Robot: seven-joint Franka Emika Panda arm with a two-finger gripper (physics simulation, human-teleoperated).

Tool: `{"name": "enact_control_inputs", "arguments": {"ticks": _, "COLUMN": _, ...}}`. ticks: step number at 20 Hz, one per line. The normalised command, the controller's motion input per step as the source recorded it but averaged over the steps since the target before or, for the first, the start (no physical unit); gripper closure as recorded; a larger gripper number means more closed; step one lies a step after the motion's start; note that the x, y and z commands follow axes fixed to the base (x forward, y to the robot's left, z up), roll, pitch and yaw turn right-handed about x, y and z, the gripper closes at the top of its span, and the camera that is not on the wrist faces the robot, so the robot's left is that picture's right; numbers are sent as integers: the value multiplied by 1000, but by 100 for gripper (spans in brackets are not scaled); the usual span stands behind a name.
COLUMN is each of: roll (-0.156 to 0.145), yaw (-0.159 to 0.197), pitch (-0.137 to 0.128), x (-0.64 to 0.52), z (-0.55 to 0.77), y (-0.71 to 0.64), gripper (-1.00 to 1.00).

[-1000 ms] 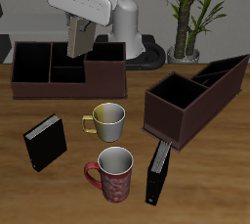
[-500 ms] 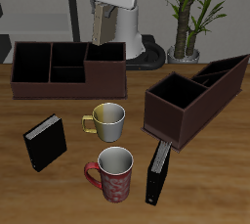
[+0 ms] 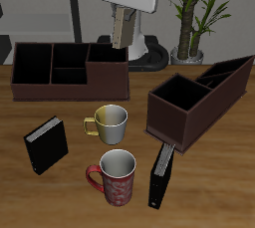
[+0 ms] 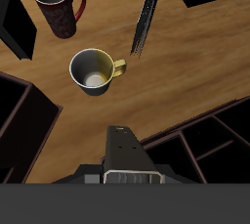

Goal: Place the yellow book into the left desk caddy's back compartment

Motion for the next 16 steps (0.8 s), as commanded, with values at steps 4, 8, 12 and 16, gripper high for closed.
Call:
{"name": "enact_control_inputs", "arguments": {"ticks": 4, "roll": 41, "yaw": -37, "pitch": -18, "x": -181, "z": 89, "y": 408, "gripper": 100}}
{"name": "enact_control_inputs", "arguments": {"ticks": 8, "roll": 22, "yaw": -22, "pitch": -32, "x": -192, "z": 151, "y": 313, "gripper": 100}}
{"name": "enact_control_inputs", "arguments": {"ticks": 12, "roll": 21, "yaw": -60, "pitch": -18, "x": -119, "z": 85, "y": 228, "gripper": 100}}
{"name": "enact_control_inputs", "arguments": {"ticks": 16, "roll": -19, "yaw": -81, "pitch": 25, "x": -39, "z": -110, "y": 246, "gripper": 100}}
